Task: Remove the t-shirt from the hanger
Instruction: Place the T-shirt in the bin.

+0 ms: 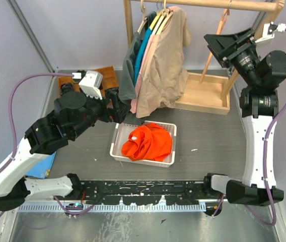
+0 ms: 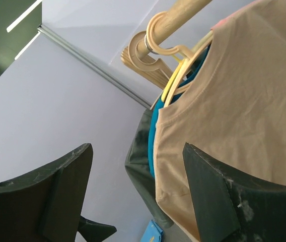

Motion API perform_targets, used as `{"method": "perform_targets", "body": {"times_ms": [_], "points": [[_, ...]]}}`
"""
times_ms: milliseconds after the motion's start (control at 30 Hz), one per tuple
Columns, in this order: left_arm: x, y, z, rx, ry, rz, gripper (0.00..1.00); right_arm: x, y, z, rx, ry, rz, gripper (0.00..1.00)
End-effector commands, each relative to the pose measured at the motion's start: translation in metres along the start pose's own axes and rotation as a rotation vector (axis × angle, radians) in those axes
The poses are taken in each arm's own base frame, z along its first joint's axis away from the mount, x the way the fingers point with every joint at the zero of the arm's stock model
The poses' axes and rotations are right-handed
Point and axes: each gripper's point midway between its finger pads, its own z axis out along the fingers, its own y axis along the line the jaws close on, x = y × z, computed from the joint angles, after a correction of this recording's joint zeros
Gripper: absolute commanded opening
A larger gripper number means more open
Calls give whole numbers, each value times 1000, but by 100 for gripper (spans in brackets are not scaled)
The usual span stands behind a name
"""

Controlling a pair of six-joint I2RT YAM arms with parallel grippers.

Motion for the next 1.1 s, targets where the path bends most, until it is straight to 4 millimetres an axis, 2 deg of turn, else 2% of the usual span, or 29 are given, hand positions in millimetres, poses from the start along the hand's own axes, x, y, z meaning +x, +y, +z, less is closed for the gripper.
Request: {"method": "perform_targets", "body": {"times_ms": [0,233,500,700,833,1067], "points": [[-35,-21,-1,77,-82,29,98,-3,38,16,-125,9,-50,78],[-67,-32,-4,92,-140,41,98,27,27,66,-125,87,4,77],[-90,-23,-5,6,-166,56,98,77,21,110,-119,162,36,65],[-96,-16,-10,-35,-164,44,98,99,12,126,-90,167,50,56],[-93,-12,-13,-39,-169,32,98,109,7,133,-74,177,56,52],[-91,-9,-14,-47,-167,36,98,118,0,144,-45,167,53,51]]}}
